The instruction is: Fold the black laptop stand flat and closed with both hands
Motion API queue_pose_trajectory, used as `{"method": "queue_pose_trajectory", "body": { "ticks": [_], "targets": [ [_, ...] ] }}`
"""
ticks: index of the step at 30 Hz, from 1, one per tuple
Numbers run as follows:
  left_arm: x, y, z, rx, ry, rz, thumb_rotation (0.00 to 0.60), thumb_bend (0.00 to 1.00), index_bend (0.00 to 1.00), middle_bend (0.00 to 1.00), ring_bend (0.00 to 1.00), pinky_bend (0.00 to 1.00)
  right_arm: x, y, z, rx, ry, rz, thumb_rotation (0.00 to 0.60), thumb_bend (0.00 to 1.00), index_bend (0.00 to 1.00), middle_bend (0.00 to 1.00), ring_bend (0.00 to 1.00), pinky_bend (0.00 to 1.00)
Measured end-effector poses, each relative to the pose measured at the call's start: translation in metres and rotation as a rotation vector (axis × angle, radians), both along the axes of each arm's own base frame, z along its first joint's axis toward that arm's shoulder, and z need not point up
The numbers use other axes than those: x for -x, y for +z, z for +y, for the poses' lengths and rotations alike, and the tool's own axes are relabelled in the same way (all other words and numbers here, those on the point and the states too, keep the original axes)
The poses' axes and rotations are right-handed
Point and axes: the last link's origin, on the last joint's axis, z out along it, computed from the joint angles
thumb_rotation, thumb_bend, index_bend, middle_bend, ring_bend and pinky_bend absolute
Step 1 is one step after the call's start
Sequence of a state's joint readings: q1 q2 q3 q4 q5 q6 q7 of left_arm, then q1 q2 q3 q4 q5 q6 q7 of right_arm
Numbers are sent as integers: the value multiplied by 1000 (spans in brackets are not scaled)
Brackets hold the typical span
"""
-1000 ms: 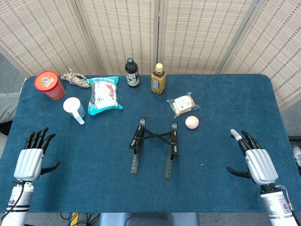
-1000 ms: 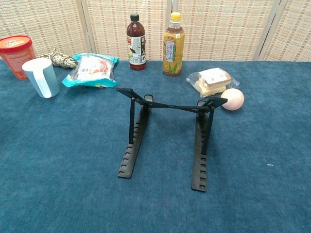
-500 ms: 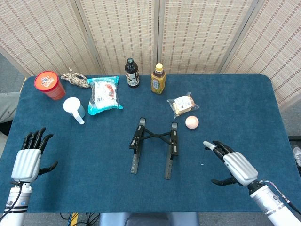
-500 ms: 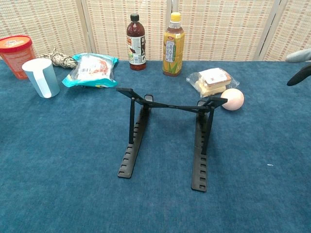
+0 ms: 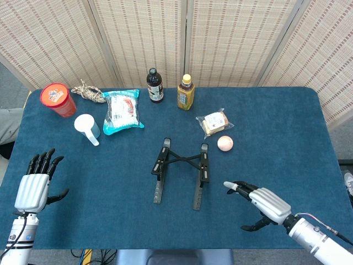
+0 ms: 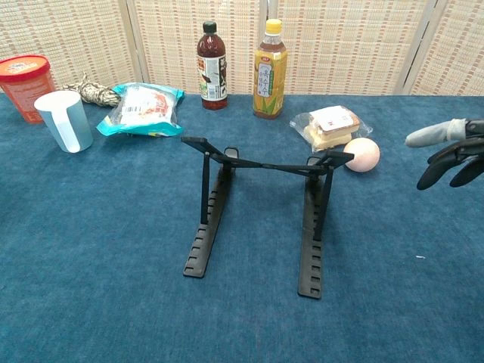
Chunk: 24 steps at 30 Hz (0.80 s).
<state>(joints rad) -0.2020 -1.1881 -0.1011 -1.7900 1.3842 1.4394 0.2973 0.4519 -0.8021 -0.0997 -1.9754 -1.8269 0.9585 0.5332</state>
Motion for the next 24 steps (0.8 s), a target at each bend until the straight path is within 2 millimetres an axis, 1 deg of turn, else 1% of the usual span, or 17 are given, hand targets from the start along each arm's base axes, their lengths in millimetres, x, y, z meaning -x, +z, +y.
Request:
{"method": "queue_pose_trajectory", "body": {
  "ticks": [7, 14, 19, 24],
  "targets": [
    [1, 0, -1, -2, 8, 2, 600, 135, 141, 2, 0, 0, -7, -16, -10, -97, 44, 10, 600, 64, 16, 247, 71, 180],
    [1, 1, 0, -4, 7, 3, 600, 135, 140, 2, 0, 0, -14, -38, -23, -169, 78, 25, 600, 64, 16, 247, 71, 181],
    [3, 1, -2, -6, 13, 0, 600, 135, 141, 2, 0, 0, -18, -55, -33, -186, 82, 4, 600, 64, 16, 247, 71, 181],
    [3, 3, -3, -13, 14, 0, 600, 135, 140, 2, 0, 0, -28, -71, -48, -172, 97, -43, 600, 63, 16, 244, 71, 181]
  ]
}}
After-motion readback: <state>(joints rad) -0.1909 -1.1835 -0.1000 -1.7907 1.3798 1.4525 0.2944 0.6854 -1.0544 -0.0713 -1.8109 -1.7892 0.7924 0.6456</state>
